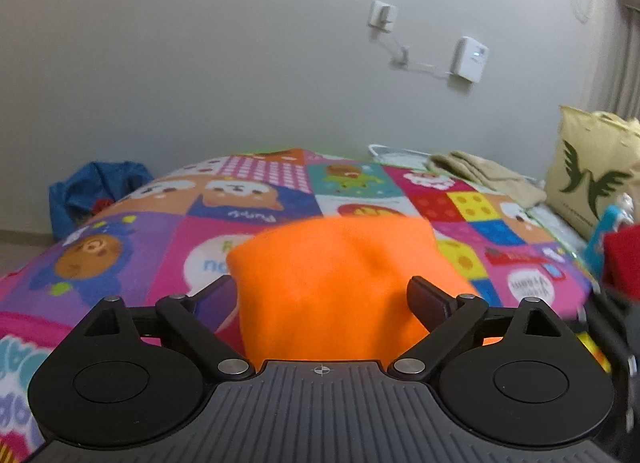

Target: Fold clothes

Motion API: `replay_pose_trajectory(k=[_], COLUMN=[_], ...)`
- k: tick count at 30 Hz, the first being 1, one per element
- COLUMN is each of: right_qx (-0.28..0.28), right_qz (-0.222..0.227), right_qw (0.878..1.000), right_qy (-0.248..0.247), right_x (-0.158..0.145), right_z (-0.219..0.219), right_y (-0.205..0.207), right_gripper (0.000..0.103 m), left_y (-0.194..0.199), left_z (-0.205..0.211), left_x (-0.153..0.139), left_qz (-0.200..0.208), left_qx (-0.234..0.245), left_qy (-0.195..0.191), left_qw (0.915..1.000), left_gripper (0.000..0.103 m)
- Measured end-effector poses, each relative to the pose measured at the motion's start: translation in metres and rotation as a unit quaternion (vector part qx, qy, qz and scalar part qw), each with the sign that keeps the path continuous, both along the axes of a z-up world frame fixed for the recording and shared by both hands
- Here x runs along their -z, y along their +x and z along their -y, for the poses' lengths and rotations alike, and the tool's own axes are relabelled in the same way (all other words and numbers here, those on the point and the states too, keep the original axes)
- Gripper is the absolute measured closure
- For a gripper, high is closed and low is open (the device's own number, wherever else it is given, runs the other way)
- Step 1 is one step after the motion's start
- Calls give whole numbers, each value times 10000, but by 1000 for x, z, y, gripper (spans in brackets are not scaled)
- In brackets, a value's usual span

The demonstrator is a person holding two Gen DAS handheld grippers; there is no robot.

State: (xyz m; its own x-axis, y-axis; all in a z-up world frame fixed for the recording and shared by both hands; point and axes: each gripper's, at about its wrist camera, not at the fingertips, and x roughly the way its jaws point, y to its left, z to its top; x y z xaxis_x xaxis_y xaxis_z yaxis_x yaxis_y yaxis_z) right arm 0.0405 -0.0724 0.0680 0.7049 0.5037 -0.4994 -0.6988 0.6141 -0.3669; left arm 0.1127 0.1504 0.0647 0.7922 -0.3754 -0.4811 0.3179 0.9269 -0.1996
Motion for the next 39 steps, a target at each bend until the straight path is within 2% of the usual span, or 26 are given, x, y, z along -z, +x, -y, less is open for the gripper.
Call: replay_pose_trajectory(k=[3,6,11,15,20,22,23,26,27,30,33,39], right_qx=[371,415,842,1210,1011,843,823,943,992,969,887,720], right_qz=[-55,-150,61,197,-161,-211,-110,647,921,1336,1654,2092], right_qw=[9993,9990,9962,9920,9946,9952,9948,9897,9870,9851,9822,9750], right_qy=[56,73,-218,-301,188,458,588,857,870,490,98,-195], right_x=[4,12,25,26,12,3,-4,-16,-19,-11,2,15], right_z=[0,-14,-25,-17,2,10,16,18,16,3,-5,-17], right_y=[10,19,32,38,31,22,17,0,-3,-4,2,-5], right_gripper=[0,0,0,0,0,0,0,0,0,0,0,0], left_y=[-17,-34,-40,-43,-55,-56,-57,-58,-57,-58,-67,-60], left_z=[4,8,33,39,38,46,50,62,62,57,53,49], left_x=[3,7,14,19,14,20,23,32,33,32,25,31], left_qz=[110,220,428,594,661,680,689,716,671,543,643,600], left_qx=[294,587,724,538,679,675,671,657,623,637,663,278], left_qy=[212,423,1440,2116,1714,1911,2020,2346,2317,1966,1792,1720], left_qw=[9993,9971,9860,9741,9806,9769,9746,9672,9685,9769,9795,9829], left_gripper=[6,5,5,4,5,5,5,4,4,5,5,3])
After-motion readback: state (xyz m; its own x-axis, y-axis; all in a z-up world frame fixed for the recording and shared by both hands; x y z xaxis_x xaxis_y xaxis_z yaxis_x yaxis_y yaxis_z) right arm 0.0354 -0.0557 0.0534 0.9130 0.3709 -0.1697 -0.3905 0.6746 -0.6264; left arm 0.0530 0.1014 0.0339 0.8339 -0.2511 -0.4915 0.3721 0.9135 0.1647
